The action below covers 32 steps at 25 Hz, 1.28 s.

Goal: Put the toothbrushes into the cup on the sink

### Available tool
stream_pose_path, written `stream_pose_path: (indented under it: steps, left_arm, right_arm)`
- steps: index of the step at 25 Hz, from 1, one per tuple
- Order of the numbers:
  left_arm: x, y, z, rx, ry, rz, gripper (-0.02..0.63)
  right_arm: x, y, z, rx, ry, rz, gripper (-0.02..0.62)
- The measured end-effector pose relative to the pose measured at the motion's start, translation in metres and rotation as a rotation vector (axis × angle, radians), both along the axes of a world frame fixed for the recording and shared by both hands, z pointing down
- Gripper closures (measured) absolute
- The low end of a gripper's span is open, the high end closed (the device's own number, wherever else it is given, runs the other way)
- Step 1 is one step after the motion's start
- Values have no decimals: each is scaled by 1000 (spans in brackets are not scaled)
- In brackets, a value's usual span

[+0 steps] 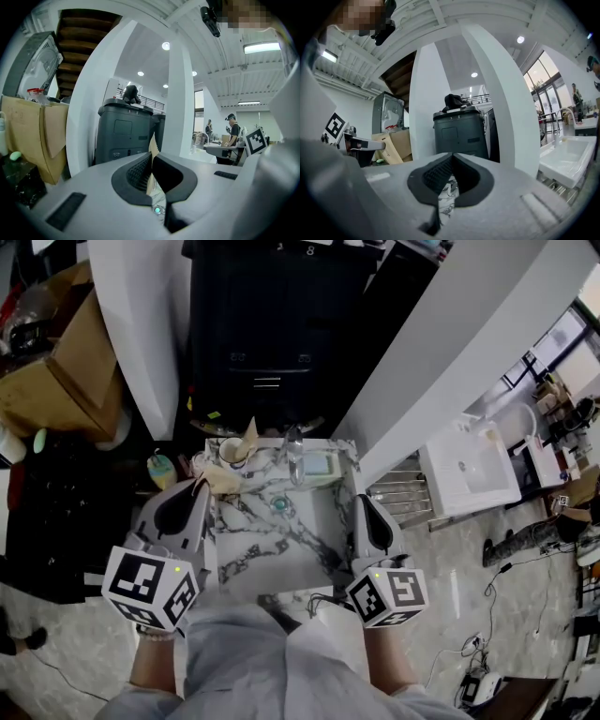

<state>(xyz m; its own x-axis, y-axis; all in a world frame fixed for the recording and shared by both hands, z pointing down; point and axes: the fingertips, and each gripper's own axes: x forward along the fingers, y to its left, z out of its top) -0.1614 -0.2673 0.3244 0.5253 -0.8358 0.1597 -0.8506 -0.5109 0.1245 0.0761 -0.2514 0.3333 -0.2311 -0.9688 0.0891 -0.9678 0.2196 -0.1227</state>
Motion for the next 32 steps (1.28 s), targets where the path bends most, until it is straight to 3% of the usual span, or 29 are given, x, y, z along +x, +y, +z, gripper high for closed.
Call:
stream_pose_path:
  steps: [14, 24, 32]
  left_arm:
    - [-5, -55, 34, -40, -22, 16, 600]
    - [-3, -100, 52, -23, -73, 42, 600]
    - [6, -126, 91, -87, -81, 52, 600]
  right_arm:
    - [27, 21, 15, -69, 13, 116, 597]
    - [43, 43, 18, -115, 51, 207, 597]
    - [52, 58, 33, -150, 50, 270, 597]
